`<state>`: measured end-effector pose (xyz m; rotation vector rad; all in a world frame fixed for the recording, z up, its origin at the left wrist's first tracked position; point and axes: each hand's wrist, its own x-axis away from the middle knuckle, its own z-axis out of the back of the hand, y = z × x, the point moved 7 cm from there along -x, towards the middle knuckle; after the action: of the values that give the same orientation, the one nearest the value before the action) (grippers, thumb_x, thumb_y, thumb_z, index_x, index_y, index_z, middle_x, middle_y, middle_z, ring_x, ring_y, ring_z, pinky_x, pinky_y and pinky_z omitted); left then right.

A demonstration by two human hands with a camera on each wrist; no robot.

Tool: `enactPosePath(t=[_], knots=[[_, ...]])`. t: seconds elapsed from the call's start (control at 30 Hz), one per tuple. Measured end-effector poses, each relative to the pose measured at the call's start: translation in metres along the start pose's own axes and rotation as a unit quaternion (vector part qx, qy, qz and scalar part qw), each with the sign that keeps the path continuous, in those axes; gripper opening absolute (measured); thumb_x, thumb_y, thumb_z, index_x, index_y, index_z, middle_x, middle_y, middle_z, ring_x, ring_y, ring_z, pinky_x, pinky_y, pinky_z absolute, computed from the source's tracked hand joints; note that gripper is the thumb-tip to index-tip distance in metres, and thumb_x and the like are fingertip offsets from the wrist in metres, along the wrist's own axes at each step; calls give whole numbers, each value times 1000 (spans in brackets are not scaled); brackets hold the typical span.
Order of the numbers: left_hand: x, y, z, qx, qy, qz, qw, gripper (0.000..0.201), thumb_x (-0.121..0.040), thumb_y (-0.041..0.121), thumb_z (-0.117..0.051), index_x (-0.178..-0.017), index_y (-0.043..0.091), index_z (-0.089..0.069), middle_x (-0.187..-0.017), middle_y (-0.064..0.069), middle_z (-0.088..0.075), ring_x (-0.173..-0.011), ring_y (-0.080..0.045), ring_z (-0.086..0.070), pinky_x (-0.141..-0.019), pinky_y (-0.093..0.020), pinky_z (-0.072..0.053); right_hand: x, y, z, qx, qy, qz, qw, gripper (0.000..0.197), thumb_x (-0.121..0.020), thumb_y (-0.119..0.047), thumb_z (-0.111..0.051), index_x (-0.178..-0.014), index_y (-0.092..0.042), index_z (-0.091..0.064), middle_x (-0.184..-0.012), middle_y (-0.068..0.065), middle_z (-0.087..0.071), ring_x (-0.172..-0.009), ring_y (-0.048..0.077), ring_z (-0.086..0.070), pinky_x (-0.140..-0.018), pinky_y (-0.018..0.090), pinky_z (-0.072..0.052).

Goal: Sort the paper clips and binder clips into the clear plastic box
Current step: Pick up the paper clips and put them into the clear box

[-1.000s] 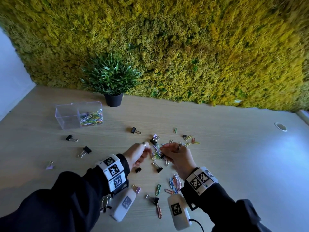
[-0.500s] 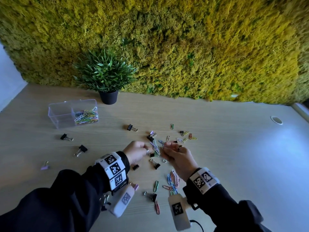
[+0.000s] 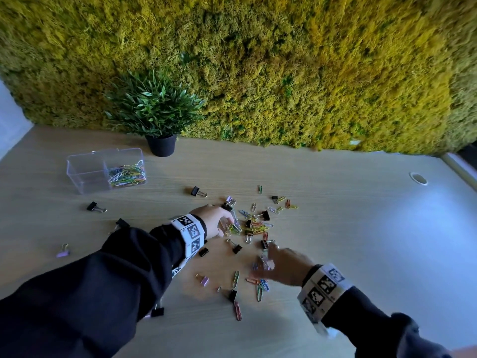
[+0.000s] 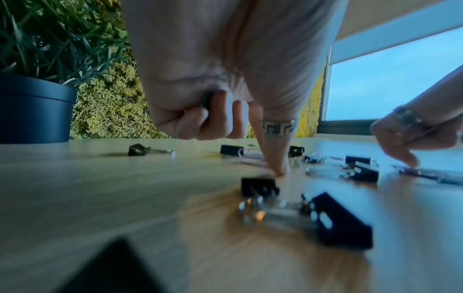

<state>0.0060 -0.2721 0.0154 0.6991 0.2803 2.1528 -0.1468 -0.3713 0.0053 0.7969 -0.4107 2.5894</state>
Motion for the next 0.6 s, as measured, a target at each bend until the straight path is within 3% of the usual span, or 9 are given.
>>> enactPosePath(t=[0.03, 0.1, 0.17, 0.27, 0.4, 0.47, 0.53, 0.6], knots=[[-1, 0, -2, -4, 0, -3, 1000, 35, -82, 22, -66, -114, 33, -58, -98, 3, -60, -85, -16, -52, -81, -28, -43, 0, -1, -8, 44, 2, -1, 999, 79, -78, -69, -46, -128, -8, -38, -115, 7, -64, -99, 24, -61, -83, 35, -50], [-4, 0, -4, -11, 8, -11, 1000, 23, -82, 25, -65, -104, 31, -61, -90, 6, -58, -84, -17, -53, -79, -27, -43, -1, -8, -17, 60, 24, 14, 998, 67, -88, -58, -42, -130, -6, -35, -114, 12, -64, -101, 28, -62, -82, 37, -49], [-4, 2, -5, -38, 12, -17, 999, 10, -84, 30, -61, -94, 28, -61, -93, 5, -58, -90, -19, -57, -78, -28, -43, -8, -14, -22, 52, 54, 24, 997, 53, -96, -44, -35, -130, -4, -31, -115, 16, -63, -102, 32, -62, -79, 38, -48], [-5, 7, -9, -121, 5, -28, 992, 17, -91, 33, -51, -102, 22, -57, -109, -1, -59, -102, -23, -57, -77, -28, -39, -15, -17, -21, 58, 95, 29, 993, 37, -99, -34, -27, -120, -6, -38, -107, 16, -66, -96, 35, -64, -69, 37, -44], [-4, 13, -18, -217, -27, -49, 975, 22, -96, 22, -39, -114, 12, -46, -117, -7, -58, -108, -27, -56, -89, -35, -40, -26, -19, -16, 55, 101, 62, 991, 27, -99, -28, -29, -113, -9, -43, -96, 10, -66, -91, 31, -64, -69, 35, -44], [-2, 5, -15, -166, -41, -29, 985, 22, -97, 23, -35, -113, 10, -44, -99, -5, -57, -92, -25, -56, -78, -34, -41, -25, -24, 3, -14, 154, 98, 983, 19, -99, -23, -27, -98, -13, -43, -73, 1, -55, -74, 23, -61, -69, 30, -44], [1, -5, -4, -22, -39, -5, 999, 16, -98, 24, -35, -101, 12, -45, -75, 2, -44, -68, -15, -43, -59, -27, -33, -24, -34, 24, -73, 187, 144, 969, 18, -95, -8, -26, -82, -13, -38, -61, -6, -42, -52, 8, -42, -58, 27, -39], [8, -16, 10, 162, -25, 11, 986, 11, -97, 20, -36, -89, 14, -41, -71, 2, -36, -62, -12, -33, -53, -24, -24, -30, -39, 26, -193, 105, 147, 964, 29, -97, -5, -30, -70, -16, -34, -60, -6, -34, -51, 10, -31, -59, 30, -30]])
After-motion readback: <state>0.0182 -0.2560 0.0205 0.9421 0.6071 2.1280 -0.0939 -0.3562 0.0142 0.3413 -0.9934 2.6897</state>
